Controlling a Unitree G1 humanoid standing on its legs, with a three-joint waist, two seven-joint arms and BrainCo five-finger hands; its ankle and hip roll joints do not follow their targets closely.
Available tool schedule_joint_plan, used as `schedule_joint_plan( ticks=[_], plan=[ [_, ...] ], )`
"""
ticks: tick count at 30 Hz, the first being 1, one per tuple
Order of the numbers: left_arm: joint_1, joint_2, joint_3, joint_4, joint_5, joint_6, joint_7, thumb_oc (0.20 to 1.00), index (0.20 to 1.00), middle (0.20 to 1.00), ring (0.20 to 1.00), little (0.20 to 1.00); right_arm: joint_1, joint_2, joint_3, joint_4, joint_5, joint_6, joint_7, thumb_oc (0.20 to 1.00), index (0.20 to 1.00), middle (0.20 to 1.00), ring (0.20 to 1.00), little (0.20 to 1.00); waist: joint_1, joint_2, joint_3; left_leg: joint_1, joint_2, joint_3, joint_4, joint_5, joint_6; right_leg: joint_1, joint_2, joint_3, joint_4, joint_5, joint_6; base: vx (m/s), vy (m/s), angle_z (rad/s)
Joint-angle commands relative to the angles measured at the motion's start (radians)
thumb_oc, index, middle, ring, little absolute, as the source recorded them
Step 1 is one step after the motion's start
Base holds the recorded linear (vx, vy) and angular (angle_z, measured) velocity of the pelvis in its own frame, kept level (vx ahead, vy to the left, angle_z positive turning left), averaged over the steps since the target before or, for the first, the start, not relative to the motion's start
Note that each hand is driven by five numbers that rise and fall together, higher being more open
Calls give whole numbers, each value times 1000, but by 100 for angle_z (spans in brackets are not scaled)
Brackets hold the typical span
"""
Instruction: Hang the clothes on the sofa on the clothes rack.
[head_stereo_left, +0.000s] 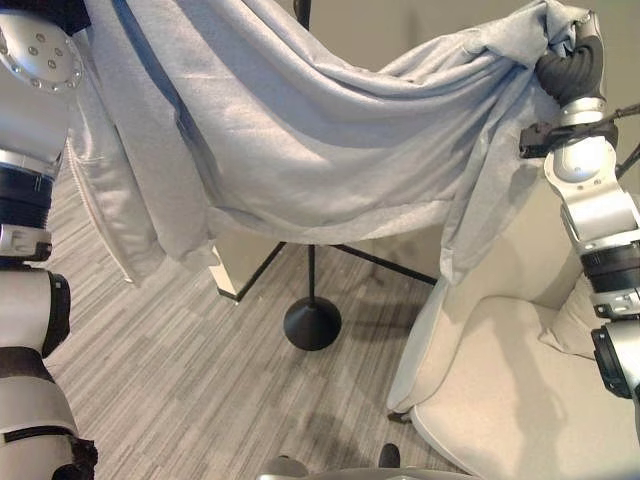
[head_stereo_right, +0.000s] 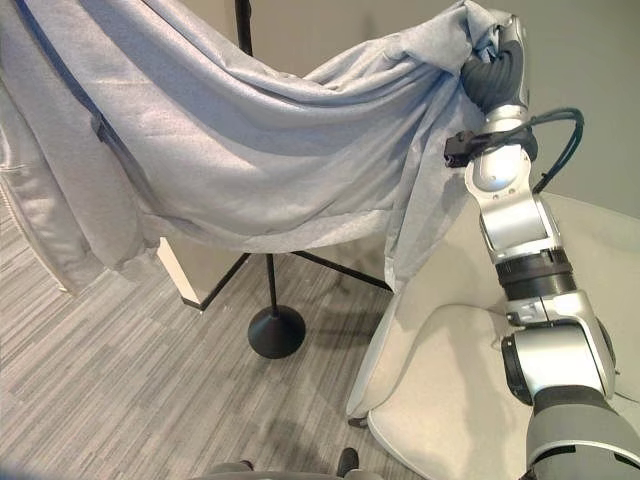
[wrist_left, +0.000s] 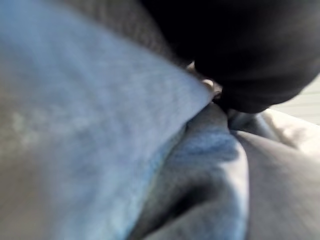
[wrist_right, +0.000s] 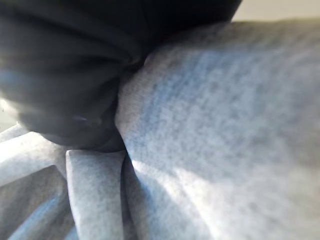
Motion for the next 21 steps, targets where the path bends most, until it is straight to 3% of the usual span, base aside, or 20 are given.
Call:
schedule_joint_plan(
  ticks=[1, 3, 6, 8, 11, 17, 21],
  plan=[
    [-194, 10, -85, 80, -64, -28, -1, 200, 200, 200, 200, 200, -194, -84, 49, 67, 66, -32, -20, 200, 200, 200, 200, 200, 27, 39, 0, 8, -46, -18, -57, -10, 41, 52, -44, -13, 4, -72, -2, 43, 30, -5],
    [-313, -12, -214, 195, -103, -33, -22, 200, 200, 200, 200, 200, -326, -88, 152, 211, 107, -32, -20, 200, 200, 200, 200, 200, 28, 40, 16, 1, -48, -21, -57, -14, 41, 44, -44, -8, 4, -77, -3, 34, 36, -3],
    [-412, -31, -306, 280, -135, -39, -36, 200, 200, 200, 200, 200, -431, -85, 222, 318, 138, -38, -19, 200, 200, 200, 200, 200, 30, 37, 39, -5, -47, -22, -57, -19, 40, 36, -41, -4, 4, -85, -2, 15, 21, -1],
    [-578, -87, -470, 421, -180, -46, -67, 200, 200, 200, 200, 200, -573, -66, 321, 474, 185, -39, -10, 200, 200, 200, 200, 200, 34, 37, 89, -24, -45, -29, -57, -16, 39, 19, -38, 3, 4, -92, -5, -49, 34, -1],
    [-701, -135, -593, 536, -224, -52, -99, 200, 200, 200, 200, 200, -678, -48, 377, 598, 236, -36, -7, 200, 200, 200, 200, 200, 37, 42, 138, -45, -44, -34, -57, -12, 37, -1, -38, 8, 4, -99, -6, -59, 31, 0],
    [-828, -195, -661, 698, -326, -58, -138, 200, 200, 200, 200, 200, -787, -19, 442, 823, 309, -21, 9, 200, 200, 200, 200, 200, 48, 46, 189, -64, -47, -40, -57, -10, 39, -22, -42, 12, 4, -99, -13, -21, 32, 4],
    [-844, -189, -689, 748, -353, -54, -155, 200, 200, 200, 200, 200, -802, -8, 468, 842, 319, -18, 16, 200, 200, 200, 200, 200, 46, 51, 203, -66, -45, -36, -57, -12, 38, -28, -44, 16, 4, -102, -15, 2, 25, -2]
  ],
)
